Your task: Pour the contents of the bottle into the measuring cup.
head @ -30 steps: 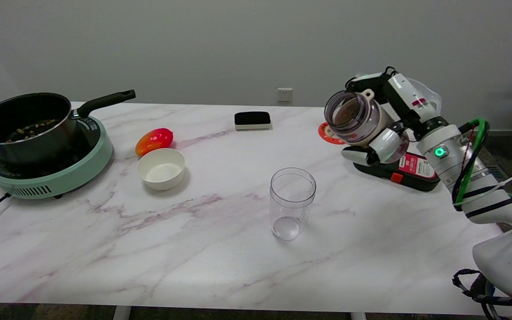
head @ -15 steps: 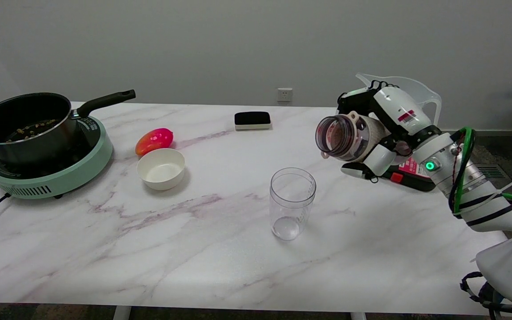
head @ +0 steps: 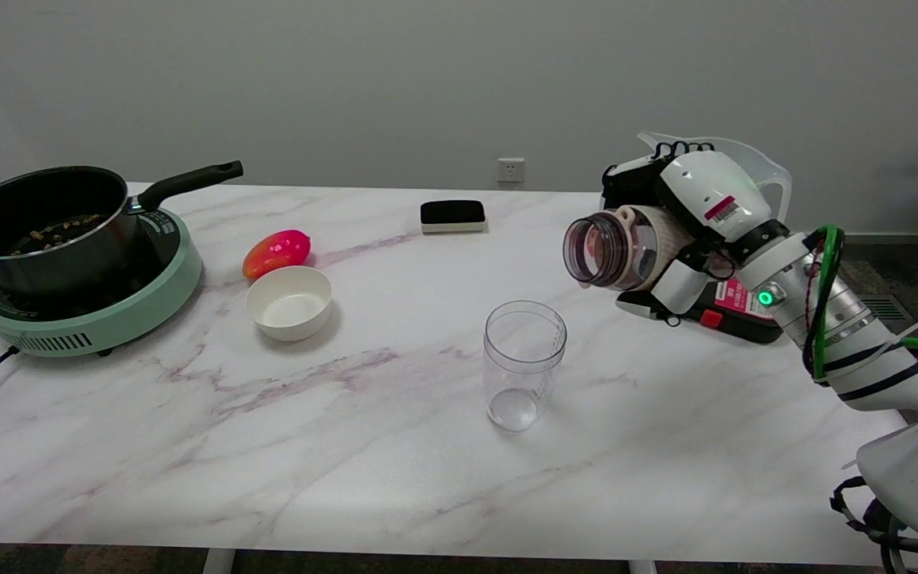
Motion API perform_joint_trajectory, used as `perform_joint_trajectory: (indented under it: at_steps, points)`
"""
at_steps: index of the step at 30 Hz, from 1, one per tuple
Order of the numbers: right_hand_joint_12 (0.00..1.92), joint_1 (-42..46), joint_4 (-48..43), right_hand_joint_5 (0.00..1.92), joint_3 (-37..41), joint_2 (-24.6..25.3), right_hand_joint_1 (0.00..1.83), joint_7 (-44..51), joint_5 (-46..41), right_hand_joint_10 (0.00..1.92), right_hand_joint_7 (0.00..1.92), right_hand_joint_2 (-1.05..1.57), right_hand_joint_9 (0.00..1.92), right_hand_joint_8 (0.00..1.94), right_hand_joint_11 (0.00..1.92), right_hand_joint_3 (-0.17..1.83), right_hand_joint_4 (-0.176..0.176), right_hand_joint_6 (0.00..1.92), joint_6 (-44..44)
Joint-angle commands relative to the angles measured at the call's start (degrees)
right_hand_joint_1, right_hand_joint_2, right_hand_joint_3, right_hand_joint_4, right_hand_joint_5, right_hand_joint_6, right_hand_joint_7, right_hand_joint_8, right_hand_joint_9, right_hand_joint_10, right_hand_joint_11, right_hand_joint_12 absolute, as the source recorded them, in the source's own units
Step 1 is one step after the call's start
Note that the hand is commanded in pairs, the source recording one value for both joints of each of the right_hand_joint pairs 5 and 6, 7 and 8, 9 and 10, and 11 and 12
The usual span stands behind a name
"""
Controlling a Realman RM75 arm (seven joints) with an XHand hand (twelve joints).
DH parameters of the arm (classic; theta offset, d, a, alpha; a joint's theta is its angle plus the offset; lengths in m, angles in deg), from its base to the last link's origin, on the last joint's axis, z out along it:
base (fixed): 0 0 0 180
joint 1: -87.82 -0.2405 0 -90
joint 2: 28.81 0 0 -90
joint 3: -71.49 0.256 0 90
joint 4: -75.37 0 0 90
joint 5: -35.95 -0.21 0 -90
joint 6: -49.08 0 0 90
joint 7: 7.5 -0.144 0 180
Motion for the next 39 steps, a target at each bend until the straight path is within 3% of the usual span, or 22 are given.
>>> perform_joint_trajectory:
  at_steps: [1,39]
  points:
    - [1.55,-3.05,-0.21,1.92,-1.36,-1.79,1.54,3.09,6.46,1.83,1.92,1.46,1.83,1.92,1.55,1.25,0.0,1.92,-0.56]
    - [1.55,-4.65,-0.68,1.92,-5.93,-1.24,1.51,13.8,10.71,1.84,1.92,1.49,1.84,1.92,1.55,1.22,0.0,1.92,-3.84]
